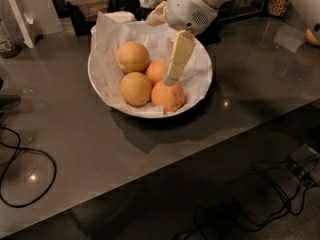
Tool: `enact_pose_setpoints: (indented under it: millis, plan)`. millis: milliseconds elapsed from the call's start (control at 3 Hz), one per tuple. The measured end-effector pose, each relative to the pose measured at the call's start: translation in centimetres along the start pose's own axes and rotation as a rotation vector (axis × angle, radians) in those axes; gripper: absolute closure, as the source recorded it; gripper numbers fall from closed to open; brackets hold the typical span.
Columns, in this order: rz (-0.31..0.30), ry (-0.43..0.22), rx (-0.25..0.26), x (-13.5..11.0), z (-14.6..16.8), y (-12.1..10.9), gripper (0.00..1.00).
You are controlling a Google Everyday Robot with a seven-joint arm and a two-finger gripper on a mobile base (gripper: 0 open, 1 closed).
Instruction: Pick orange from white bowl
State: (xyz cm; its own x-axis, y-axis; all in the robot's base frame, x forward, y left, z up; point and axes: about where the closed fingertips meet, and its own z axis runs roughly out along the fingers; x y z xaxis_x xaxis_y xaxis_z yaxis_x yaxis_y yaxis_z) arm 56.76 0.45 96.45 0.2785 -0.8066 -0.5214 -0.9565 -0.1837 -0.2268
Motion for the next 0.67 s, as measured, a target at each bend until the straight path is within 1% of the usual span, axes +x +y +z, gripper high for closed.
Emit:
enact_pose_setpoints:
  millis: [333,667]
  plan:
    - [-0.081,-0.174,-0.031,-2.4,1.8,-2.9,0.01]
    - [-0.176,-0.404,-0.071,-6.3,3.3,-5.7,0.05]
